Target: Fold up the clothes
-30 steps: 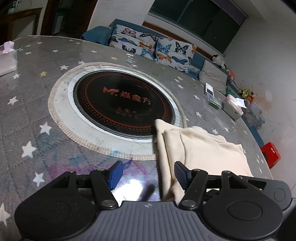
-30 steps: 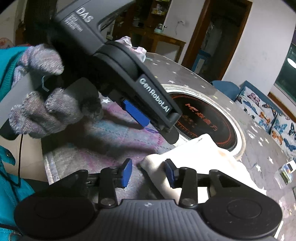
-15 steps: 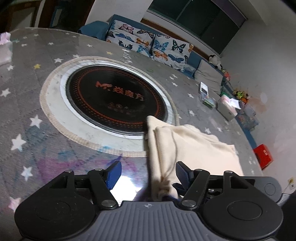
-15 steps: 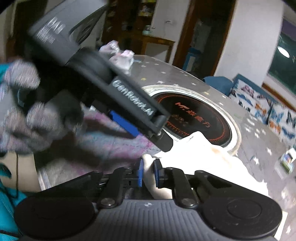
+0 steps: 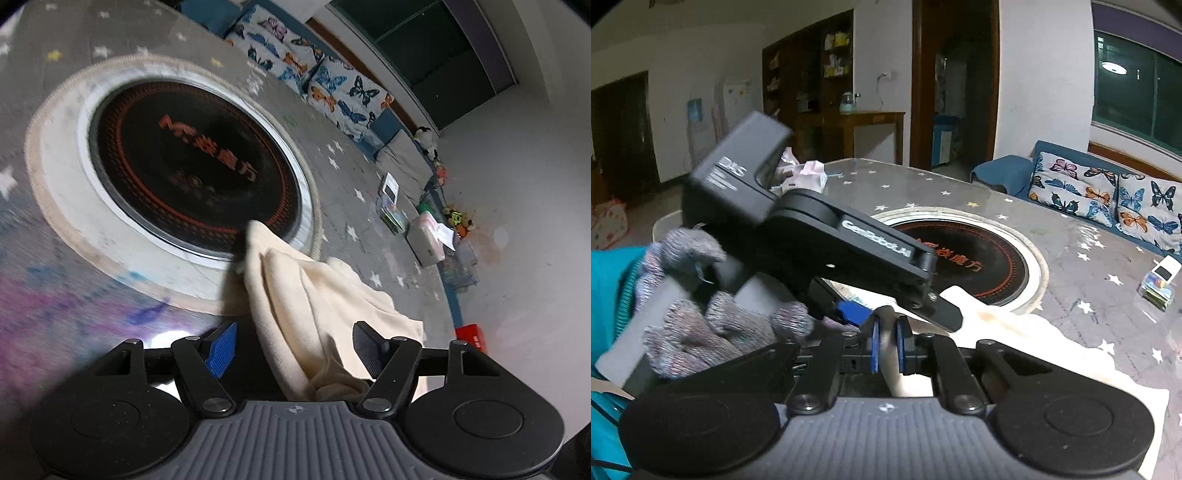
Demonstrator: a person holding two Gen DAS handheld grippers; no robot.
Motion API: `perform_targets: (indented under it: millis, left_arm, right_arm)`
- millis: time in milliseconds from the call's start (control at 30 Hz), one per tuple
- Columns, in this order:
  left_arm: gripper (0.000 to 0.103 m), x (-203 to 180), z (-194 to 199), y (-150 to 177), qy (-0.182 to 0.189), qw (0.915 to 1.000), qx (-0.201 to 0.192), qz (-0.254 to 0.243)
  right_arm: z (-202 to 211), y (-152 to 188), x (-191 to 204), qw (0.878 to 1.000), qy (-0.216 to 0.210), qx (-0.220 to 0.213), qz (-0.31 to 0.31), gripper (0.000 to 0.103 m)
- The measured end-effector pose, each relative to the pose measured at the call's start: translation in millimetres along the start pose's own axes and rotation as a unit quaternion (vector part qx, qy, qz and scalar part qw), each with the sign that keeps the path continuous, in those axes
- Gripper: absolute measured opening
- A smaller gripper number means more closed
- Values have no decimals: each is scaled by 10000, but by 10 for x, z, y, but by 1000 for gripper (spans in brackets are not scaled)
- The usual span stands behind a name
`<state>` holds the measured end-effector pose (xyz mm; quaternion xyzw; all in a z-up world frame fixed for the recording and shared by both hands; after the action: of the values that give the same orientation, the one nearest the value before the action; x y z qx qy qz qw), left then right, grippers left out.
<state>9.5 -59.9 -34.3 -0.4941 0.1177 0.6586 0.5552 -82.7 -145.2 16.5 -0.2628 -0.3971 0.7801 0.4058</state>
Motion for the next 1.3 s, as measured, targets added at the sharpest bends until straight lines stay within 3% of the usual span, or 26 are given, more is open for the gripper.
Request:
perform_targets:
  millis: [67,200,300,400,533,700,900,967,1100,1300]
  left_arm:
    - [57,3,-68,13,39,9999,55,87]
    - [28,41,-168,37,78,9995,130,266]
    - [21,72,-185,47,67,9995,131,292]
    - [19,80,-188,46,49,9996,118,246]
    - [18,49,-197,49,-43,9999,98,15]
    - [19,7,-202,61,-167,9995,90,-252]
    - [19,-16,-213,59,-243,9989,80,-386]
    - [19,-27,-220,54,-282,9985,78,-456]
    - [19,-49,-229,46,-357,9976,75,-595]
    - [19,-76,-258,29,-483,9956,49,-805]
  right_arm:
    - [21,10,-17,10000,-27,-13,-54,8]
    - [42,65,12,9999,-116,29,-73,8]
    - [35,102,-26,9998,-137,79,-136,10]
    - [68,124,-103,9995,-130,76,-281,16]
    - [160,191,-373,9984,202,88,-516,17]
    - [275,382,-1081,9890,1105,198,-963,20]
    - [266,666,-1925,9647,2021,432,-1631,23]
    - [233,789,-2101,9565,2150,505,-1905,30]
    - [172,976,-2350,9449,2267,611,-2283,32]
    - [58,1001,-2355,9428,2056,544,-2567,29]
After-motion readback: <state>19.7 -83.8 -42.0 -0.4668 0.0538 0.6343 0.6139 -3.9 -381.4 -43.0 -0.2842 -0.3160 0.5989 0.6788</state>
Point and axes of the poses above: each gripper's, at about its wrist camera, not at the fingertips, and z roughly against the way its jaws point, x to its left, y to its underside, the point moved 9 cm from there along -z, roughly the way its jaws point, and after that the axes turned 10 degrees about y, right-handed, at the moved point
